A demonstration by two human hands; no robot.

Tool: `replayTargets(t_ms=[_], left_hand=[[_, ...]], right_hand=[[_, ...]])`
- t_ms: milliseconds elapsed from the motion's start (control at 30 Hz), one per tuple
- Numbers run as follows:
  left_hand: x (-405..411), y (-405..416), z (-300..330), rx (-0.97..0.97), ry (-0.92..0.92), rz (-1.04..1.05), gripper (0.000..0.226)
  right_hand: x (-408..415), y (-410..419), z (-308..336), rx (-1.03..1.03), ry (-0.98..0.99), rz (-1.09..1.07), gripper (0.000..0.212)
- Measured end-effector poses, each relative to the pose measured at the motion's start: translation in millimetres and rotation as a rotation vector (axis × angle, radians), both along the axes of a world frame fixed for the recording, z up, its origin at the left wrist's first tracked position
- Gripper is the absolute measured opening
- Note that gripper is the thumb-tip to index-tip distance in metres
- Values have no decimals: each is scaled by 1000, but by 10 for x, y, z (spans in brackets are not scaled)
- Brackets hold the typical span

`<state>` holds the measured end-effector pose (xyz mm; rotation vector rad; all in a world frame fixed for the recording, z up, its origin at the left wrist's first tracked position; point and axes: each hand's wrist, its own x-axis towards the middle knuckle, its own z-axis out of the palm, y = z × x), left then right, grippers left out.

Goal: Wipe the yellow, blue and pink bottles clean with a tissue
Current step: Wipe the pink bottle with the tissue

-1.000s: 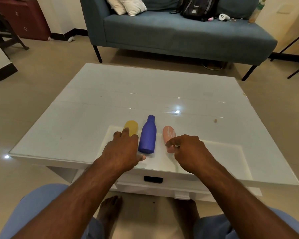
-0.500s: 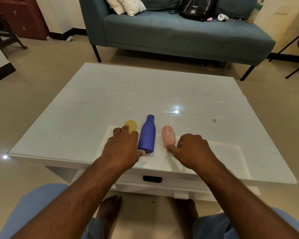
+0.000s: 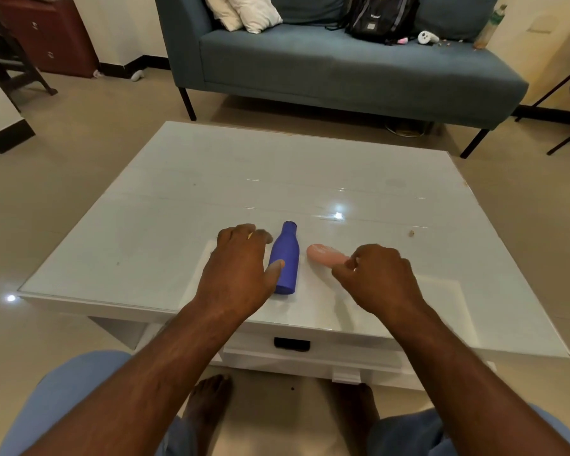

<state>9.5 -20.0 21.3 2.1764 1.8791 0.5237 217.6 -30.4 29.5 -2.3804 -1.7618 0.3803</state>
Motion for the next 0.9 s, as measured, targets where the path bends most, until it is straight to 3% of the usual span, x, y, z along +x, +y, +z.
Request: replayTargets(t_ms=[200,367,433,533,633,767,900], left_hand=[[12,24,63,94,-309,45,41],[27,67,132,133,-601,41,28],[45,45,192,91,-716,30,29],[92,9,219,-144,-939,-26,39],[160,-36,198,-333,-994,-74,42],[204,-61,179,-394,-955,-67,37],[224,-73,164,-509,-1034,-38,34]], right_hand=[[82,-54,126,271,405,28,25],[61,-14,118,363,841,74,20],[47,-7,136,322,984,115,17],[11,-19,155,233,1151,149,23],[-11,-25,148,184,1203,165,27],[-13,-34,129,154,1181,216,29],[-18,-50,91,120,1164,267,24]])
